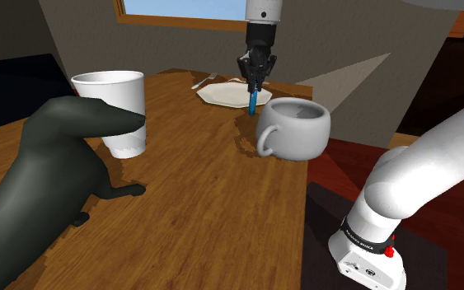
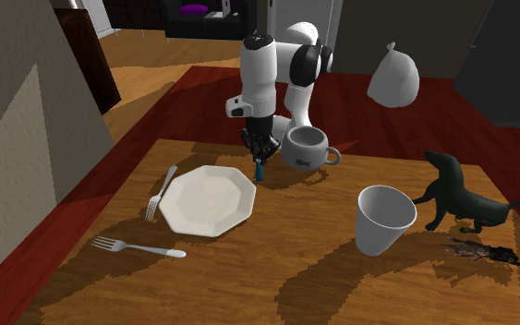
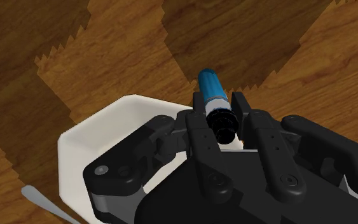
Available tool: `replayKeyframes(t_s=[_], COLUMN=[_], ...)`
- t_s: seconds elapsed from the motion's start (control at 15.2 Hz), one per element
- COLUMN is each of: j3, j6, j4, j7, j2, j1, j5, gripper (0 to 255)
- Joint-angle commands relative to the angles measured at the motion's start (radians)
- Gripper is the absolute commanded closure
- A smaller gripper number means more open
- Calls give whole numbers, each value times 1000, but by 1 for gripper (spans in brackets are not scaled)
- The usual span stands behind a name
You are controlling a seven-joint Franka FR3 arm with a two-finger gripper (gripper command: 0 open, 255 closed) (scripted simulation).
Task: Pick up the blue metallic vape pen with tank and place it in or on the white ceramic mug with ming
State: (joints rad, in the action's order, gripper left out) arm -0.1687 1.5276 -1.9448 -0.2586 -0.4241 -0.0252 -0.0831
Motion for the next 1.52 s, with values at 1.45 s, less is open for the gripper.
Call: replayKeyframes(t_s=[1.45], j3=[-1], j6=[-220], j4=[315], j7=[-16], j2=[96], j1=[-5], j5=[12], gripper=[255])
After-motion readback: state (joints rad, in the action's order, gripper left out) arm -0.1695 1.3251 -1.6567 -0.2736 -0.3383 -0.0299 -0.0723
